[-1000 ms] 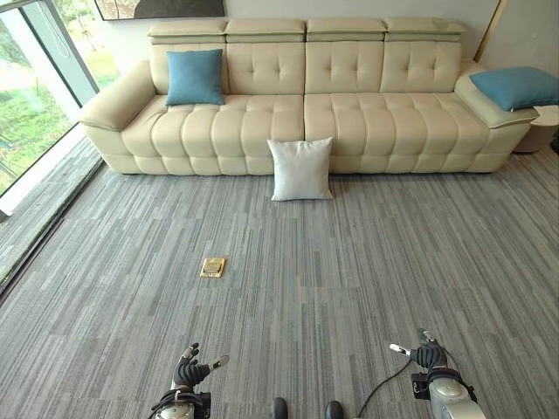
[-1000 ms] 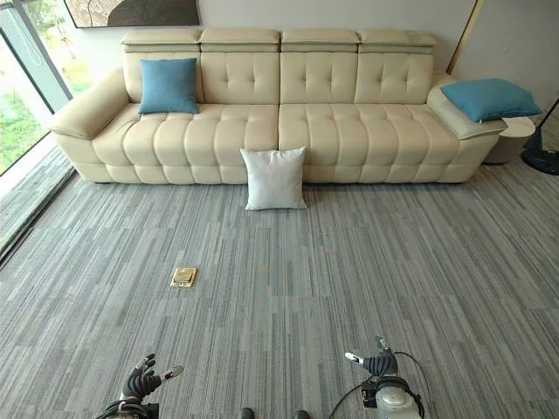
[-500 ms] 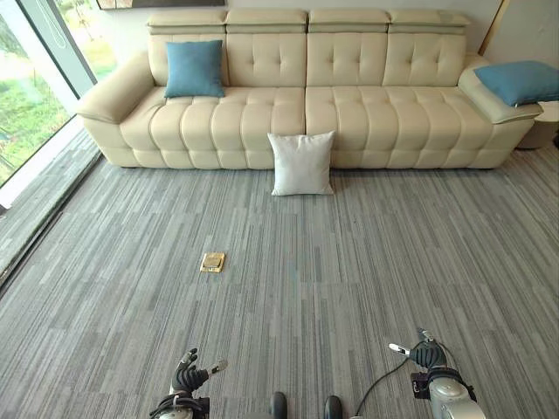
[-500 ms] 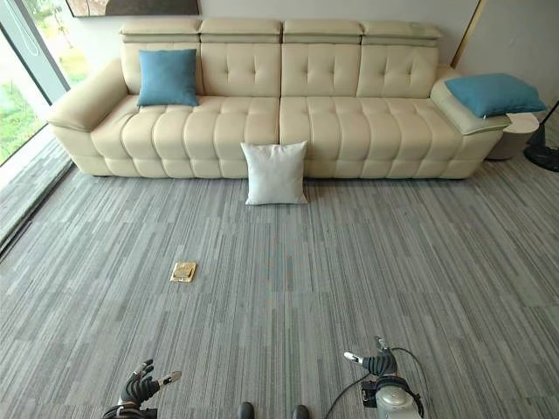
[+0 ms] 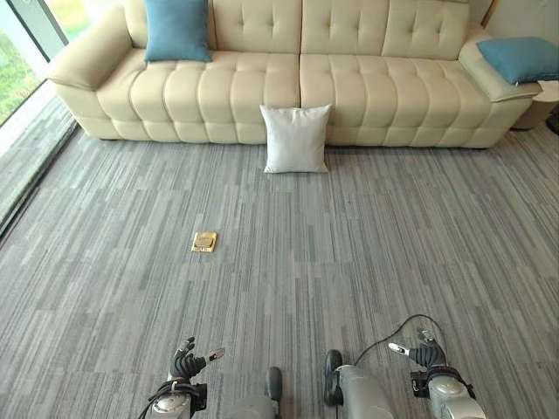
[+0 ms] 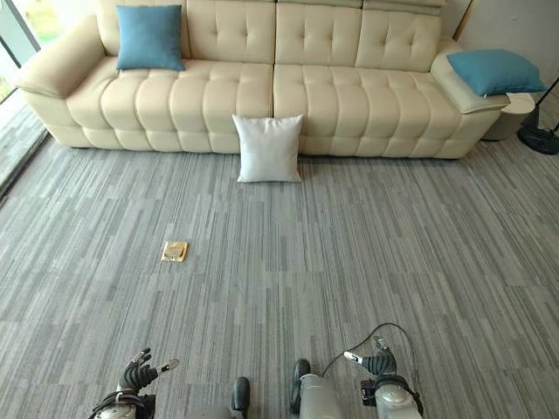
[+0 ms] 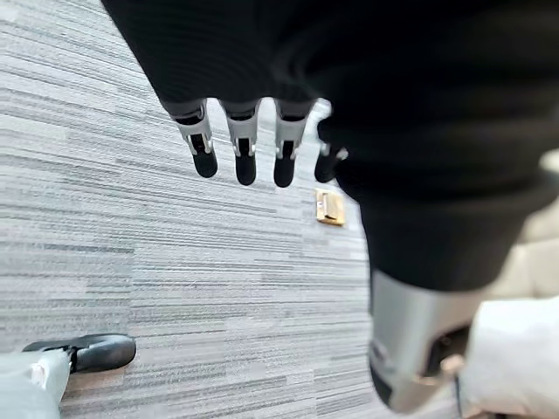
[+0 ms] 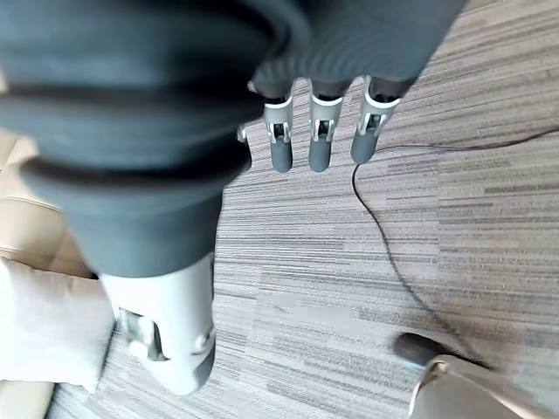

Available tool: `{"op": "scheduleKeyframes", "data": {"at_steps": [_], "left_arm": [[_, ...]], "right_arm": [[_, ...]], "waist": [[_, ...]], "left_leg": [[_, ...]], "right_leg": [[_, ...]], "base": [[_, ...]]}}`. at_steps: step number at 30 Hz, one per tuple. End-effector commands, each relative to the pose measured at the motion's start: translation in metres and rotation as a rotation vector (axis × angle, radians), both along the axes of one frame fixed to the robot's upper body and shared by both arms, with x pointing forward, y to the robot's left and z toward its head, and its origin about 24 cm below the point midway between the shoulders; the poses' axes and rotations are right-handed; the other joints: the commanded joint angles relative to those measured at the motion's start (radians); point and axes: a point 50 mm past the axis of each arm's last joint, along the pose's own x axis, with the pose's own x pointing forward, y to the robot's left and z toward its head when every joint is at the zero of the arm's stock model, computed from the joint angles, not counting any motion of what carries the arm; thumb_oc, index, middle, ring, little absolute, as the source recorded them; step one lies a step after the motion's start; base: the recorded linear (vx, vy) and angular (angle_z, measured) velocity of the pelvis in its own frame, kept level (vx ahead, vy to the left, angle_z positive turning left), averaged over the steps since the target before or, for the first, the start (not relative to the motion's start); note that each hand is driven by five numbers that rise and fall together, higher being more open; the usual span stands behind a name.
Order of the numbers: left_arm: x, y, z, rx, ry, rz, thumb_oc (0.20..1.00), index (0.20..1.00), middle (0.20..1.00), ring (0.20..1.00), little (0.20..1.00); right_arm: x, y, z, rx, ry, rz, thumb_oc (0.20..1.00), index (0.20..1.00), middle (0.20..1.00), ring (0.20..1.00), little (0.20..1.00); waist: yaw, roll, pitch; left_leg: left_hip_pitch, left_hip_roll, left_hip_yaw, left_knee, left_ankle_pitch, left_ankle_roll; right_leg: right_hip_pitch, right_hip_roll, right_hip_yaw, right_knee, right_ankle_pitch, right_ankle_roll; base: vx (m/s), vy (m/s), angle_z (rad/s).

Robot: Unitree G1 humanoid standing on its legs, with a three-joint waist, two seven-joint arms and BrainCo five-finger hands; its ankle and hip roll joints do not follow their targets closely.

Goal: Pick up all the scattered cushions and arrange them neatly on the sofa.

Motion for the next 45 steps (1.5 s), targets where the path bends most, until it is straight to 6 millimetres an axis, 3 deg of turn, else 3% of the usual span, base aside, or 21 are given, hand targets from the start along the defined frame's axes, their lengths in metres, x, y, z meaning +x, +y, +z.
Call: {"op": "scheduleKeyframes", "data": {"at_steps": [1,6,9,11,13,15,18,19,20,21,28,29,33,34,35,37,39,41,43,44,45], "left_arm": [[0.013,0.005,0.012,-0.002,-0.082,0.009,1.0,1.0,1.0,1.0,1.0],[0.021,-0.007,0.013,-0.029,-0.108,-0.015,1.0,1.0,1.0,1.0,1.0],[0.031,-0.013,0.02,-0.072,-0.163,-0.01,1.0,1.0,1.0,1.0,1.0],[0.036,-0.013,0.023,-0.075,-0.186,-0.006,1.0,1.0,1.0,1.0,1.0],[0.037,-0.012,0.024,-0.082,-0.19,0.003,1.0,1.0,1.0,1.0,1.0],[0.033,-0.01,0.021,-0.075,-0.169,0.005,1.0,1.0,1.0,1.0,1.0],[0.029,-0.009,0.02,-0.072,-0.156,0.012,1.0,1.0,1.0,1.0,1.0],[0.026,-0.007,0.019,-0.068,-0.147,0.017,1.0,1.0,1.0,1.0,1.0],[0.026,-0.007,0.019,-0.068,-0.147,0.017,1.0,1.0,1.0,1.0,1.0],[0.024,-0.007,0.018,-0.066,-0.139,0.025,1.0,1.0,1.0,1.0,1.0],[0.018,0.0,0.015,-0.043,-0.122,0.055,1.0,1.0,1.0,1.0,1.0],[0.016,0.001,0.014,-0.038,-0.115,0.054,1.0,1.0,1.0,1.0,1.0],[0.016,0.005,0.013,-0.027,-0.101,0.057,1.0,1.0,1.0,1.0,1.0],[0.016,0.009,0.013,-0.012,-0.093,0.051,1.0,1.0,1.0,1.0,1.0],[0.016,0.009,0.013,-0.013,-0.093,0.051,1.0,1.0,1.0,1.0,1.0],[0.017,0.015,0.017,0.008,-0.098,0.041,1.0,1.0,1.0,1.0,1.0],[0.021,0.016,0.021,0.023,-0.112,0.019,1.0,1.0,1.0,1.0,1.0],[0.023,0.016,0.022,0.027,-0.119,0.01,1.0,1.0,1.0,1.0,1.0],[0.028,0.014,0.026,0.021,-0.14,-0.004,1.0,1.0,1.0,1.0,1.0],[0.028,0.014,0.026,0.021,-0.14,-0.004,1.0,1.0,1.0,1.0,1.0],[0.031,0.01,0.027,0.013,-0.148,-0.017,1.0,1.0,1.0,1.0,1.0]], "right_arm": [[0.014,-0.006,0.014,-0.044,-0.072,0.007,1.0,1.0,1.0,1.0,1.0],[0.0,-0.011,0.006,-0.039,-0.034,-0.025,1.0,1.0,1.0,1.0,1.0],[0.003,-0.017,0.009,-0.03,-0.056,-0.054,1.0,1.0,1.0,1.0,1.0],[0.007,-0.021,0.012,-0.03,-0.073,-0.068,1.0,1.0,1.0,1.0,1.0],[0.006,-0.024,0.012,-0.03,-0.069,-0.084,1.0,1.0,1.0,1.0,1.0],[0.005,-0.026,0.011,-0.03,-0.062,-0.093,1.0,1.0,1.0,1.0,1.0],[0.004,-0.028,0.011,-0.036,-0.056,-0.09,1.0,1.0,1.0,1.0,1.0],[0.003,-0.029,0.011,-0.047,-0.048,-0.083,1.0,1.0,1.0,1.0,1.0],[0.003,-0.029,0.011,-0.047,-0.047,-0.083,1.0,1.0,1.0,1.0,1.0],[0.002,-0.029,0.011,-0.058,-0.042,-0.078,1.0,1.0,1.0,1.0,1.0],[-0.006,-0.029,0.005,-0.081,0.009,-0.051,1.0,1.0,1.0,1.0,1.0],[-0.006,-0.027,0.004,-0.084,0.012,-0.038,1.0,1.0,1.0,1.0,1.0],[-0.005,-0.02,0.001,-0.058,0.021,-0.023,1.0,1.0,1.0,1.0,1.0],[-0.005,-0.013,-0.001,-0.042,0.029,-0.006,1.0,1.0,1.0,1.0,1.0],[-0.005,-0.013,-0.001,-0.042,0.029,-0.006,1.0,1.0,1.0,1.0,1.0],[-0.004,-0.009,-0.002,-0.048,0.035,0.022,1.0,1.0,1.0,1.0,1.0],[-0.001,-0.006,-0.001,-0.036,0.025,0.023,1.0,1.0,1.0,1.0,1.0],[0.0,-0.005,-0.001,-0.032,0.02,0.017,1.0,1.0,1.0,1.0,1.0],[0.006,-0.004,0.003,-0.027,-0.007,0.016,1.0,1.0,1.0,1.0,1.0],[0.006,-0.005,0.003,-0.027,-0.007,0.016,1.0,1.0,1.0,1.0,1.0],[0.01,-0.005,0.006,-0.028,-0.021,0.012,1.0,1.0,1.0,1.0,1.0]], "waist": [[-0.019,-0.01,0.002],[-0.043,-0.001,-0.041],[-0.046,-0.004,-0.033],[-0.04,-0.013,-0.021],[-0.035,-0.021,-0.015],[-0.023,-0.029,-0.015],[-0.014,-0.032,-0.02],[-0.004,-0.018,-0.024],[-0.005,-0.019,-0.024],[0.01,-0.011,-0.022],[0.042,-0.006,-0.033],[0.051,-0.002,-0.046],[0.059,-0.028,-0.069],[0.059,-0.039,-0.066],[0.06,-0.037,-0.068],[0.055,-0.046,-0.057],[0.038,-0.033,-0.037],[0.031,-0.022,-0.029],[0.021,-0.019,-0.005],[0.02,-0.018,-0.004],[0.008,-0.02,0.004]], "left_leg": [[0.163,-0.024,-0.004,-0.017,-0.188,-0.068],[0.218,0.0,-0.017,-0.006,-0.245,-0.085],[0.068,0.005,0.007,0.337,-0.175,-0.145],[-0.01,0.017,0.042,0.46,-0.118,-0.162],[-0.076,0.043,0.091,0.495,-0.117,-0.149],[-0.107,0.052,0.118,0.43,-0.164,-0.129],[-0.131,0.055,0.114,0.332,-0.155,-0.126],[-0.159,0.084,0.105,0.228,-0.08,-0.141],[-0.153,0.083,0.105,0.22,-0.076,-0.142],[-0.195,0.103,0.091,0.154,0.0,-0.159],[-0.269,0.158,0.125,-0.006,0.076,-0.193],[-0.27,0.16,0.111,0.008,0.124,-0.197],[-0.267,0.12,0.108,0.068,0.091,-0.168],[-0.239,0.094,0.109,0.086,0.057,-0.141],[-0.243,0.096,0.11,0.086,0.059,-0.141],[-0.205,0.067,0.124,0.083,0.021,-0.104],[-0.13,0.056,0.134,0.048,-0.008,-0.08],[-0.111,0.059,0.136,0.037,-0.014,-0.078],[-0.052,0.055,0.15,0.021,-0.05,-0.082],[-0.051,0.055,0.149,0.021,-0.051,-0.082],[-0.015,0.046,0.153,0.014,-0.075,-0.084]], "right_leg": [[0.011,0.011,-0.063,-0.069,0.09,0.008],[0.067,0.051,-0.038,-0.123,0.07,-0.032],[0.154,0.051,-0.035,-0.168,0.053,-0.067],[0.195,0.046,-0.038,-0.184,0.029,-0.088],[0.233,0.036,-0.039,-0.195,0.009,-0.098],[0.272,0.03,-0.034,-0.208,-0.007,-0.092],[0.296,0.024,-0.031,-0.215,-0.023,-0.084],[0.326,0.035,-0.031,-0.225,-0.045,-0.082],[0.328,0.034,-0.031,-0.226,-0.046,-0.082],[0.36,0.044,-0.029,-0.233,-0.065,-0.082],[0.47,0.031,0.001,-0.262,-0.113,-0.052],[0.493,0.021,0.013,-0.263,-0.123,-0.042],[0.493,-0.033,0.044,-0.213,-0.111,-0.019],[0.445,-0.06,0.059,-0.079,-0.086,-0.013],[0.441,-0.058,0.06,-0.079,-0.083,-0.013],[0.364,-0.084,0.073,0.088,0.005,0.005],[0.239,-0.081,0.067,0.254,0.04,-0.01],[0.197,-0.067,0.055,0.261,0.031,-0.017],[0.16,-0.072,-0.044,0.13,-0.006,-0.027],[0.162,-0.072,-0.045,0.129,-0.006,-0.027],[0.124,-0.046,-0.074,0.029,0.009,-0.02]], "base": [[0.19,-0.078,0.18],[0.33,-0.145,0.32],[0.27,-0.196,0.31],[0.18,-0.147,0.01],[0.2,-0.089,0.01],[0.26,-0.02,0.18],[0.24,0.031,0.1],[0.18,0.04,0.0],[0.37,0.091,0.01],[0.19,0.045,0.02],[0.36,0.196,-0.06],[0.34,0.245,-0.31],[0.38,0.325,-0.25],[0.17,0.178,-0.16],[0.25,0.268,-0.03],[0.18,0.236,0.15],[0.23,0.26,0.08],[0.19,0.136,-0.02],[0.3,0.065,-0.08],[0.31,-0.019,-0.24],[0.18,-0.02,-0.17]]}}
